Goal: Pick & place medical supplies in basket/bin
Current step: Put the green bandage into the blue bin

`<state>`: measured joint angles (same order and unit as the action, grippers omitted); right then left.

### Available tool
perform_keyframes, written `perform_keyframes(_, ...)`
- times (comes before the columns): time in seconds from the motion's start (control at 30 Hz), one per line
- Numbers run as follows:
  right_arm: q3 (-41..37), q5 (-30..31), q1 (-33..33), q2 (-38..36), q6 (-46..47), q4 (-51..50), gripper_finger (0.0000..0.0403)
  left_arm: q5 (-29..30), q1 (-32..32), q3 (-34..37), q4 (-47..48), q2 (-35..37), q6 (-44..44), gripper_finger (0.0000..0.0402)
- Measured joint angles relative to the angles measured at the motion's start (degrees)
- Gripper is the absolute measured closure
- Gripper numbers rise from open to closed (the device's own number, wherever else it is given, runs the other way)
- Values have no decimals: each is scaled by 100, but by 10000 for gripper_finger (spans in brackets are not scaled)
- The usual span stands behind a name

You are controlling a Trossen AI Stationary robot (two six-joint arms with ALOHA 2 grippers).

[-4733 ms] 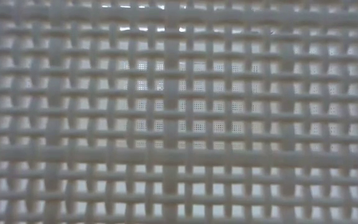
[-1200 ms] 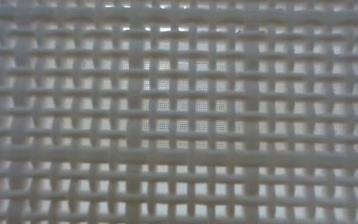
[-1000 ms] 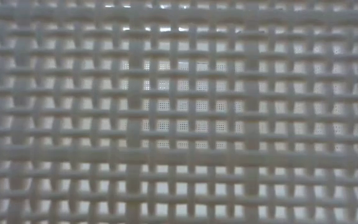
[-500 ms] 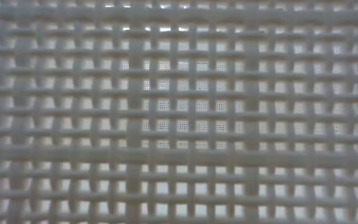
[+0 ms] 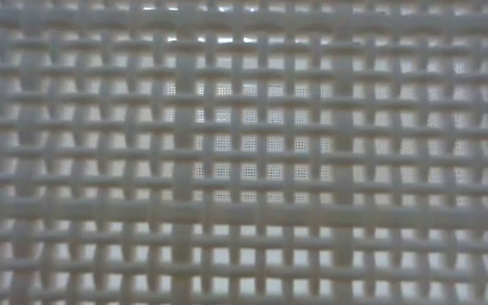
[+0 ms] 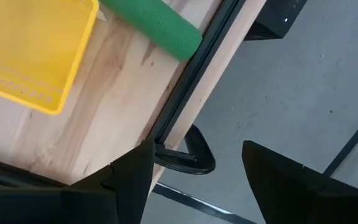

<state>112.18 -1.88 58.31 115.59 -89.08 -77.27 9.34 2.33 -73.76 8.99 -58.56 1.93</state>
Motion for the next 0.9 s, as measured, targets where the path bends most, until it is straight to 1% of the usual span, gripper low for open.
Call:
perform_keyframes(0.13, 1, -57, -45, 0, -13, 9, 162, -17, 0, 0, 0, 2, 2, 247)
perform_keyframes(0.23, 1, -281, -60, 0, -13, -5, 162, -15, 0, 0, 0, 2, 2, 247)
perform_keyframes(0.4, 1, -298, -57, 0, 34, 98, 162, -15, 0, 0, 0, 0, 2, 247)
perform_keyframes(0.5, 0, -287, 19, 0, 351, 336, 162, -13, 0, 0, 0, 1, 2, 247)
perform_keyframes(0.73, 0, -268, 74, 0, 955, 473, 162, 7, 0, 0, 7, 2, 2, 247)
perform_keyframes(0.83, 0, -283, 23, 0, 900, 462, 162, 11, 1, 0, 18, 2, -8, 247)
perform_keyframes(0.9, 0, -514, 21, 0, 554, 401, 162, 11, 0, 0, 18, 2, -11, 247)
